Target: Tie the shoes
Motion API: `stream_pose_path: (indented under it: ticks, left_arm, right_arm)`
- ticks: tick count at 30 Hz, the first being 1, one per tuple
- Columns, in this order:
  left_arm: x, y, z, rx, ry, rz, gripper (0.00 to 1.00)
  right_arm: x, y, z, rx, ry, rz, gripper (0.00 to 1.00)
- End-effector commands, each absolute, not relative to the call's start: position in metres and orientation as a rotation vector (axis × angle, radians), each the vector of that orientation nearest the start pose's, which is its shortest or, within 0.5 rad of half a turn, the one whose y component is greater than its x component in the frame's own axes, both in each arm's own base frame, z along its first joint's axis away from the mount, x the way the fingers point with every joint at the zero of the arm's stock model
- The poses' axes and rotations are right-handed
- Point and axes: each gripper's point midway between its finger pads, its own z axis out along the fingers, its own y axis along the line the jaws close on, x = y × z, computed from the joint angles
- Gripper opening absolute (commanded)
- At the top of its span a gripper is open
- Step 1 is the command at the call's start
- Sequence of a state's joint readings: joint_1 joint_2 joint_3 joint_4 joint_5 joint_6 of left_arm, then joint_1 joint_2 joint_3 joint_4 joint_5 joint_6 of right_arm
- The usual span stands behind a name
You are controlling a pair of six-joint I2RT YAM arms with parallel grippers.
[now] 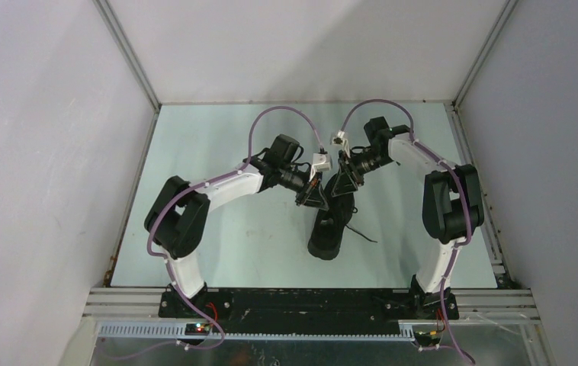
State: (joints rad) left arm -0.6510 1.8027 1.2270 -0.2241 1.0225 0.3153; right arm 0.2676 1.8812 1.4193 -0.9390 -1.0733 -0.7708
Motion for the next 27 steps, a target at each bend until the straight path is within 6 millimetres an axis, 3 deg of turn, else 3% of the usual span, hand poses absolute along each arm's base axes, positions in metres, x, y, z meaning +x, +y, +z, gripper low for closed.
stream_pose_path:
  ticks: [1, 14, 27]
  left_arm:
    - [0.252, -0.368, 0.167, 1.471, 1.61, -1.31, 0.0]
    - [0.276, -0.367, 0.171, 1.36, 1.616, -1.147, 0.0]
    - [0.279, -0.367, 0.163, 1.345, 1.616, -1.109, 0.0]
  right_arm:
    - [0.291, 0.234, 0.129, -1.318, 1.968, 1.381, 0.36]
    - [0.278, 0.24, 0.127, -1.349, 1.945, 1.434, 0.36]
    - [0.269, 0.244, 0.129, -1.317, 1.921, 1.579, 0.38]
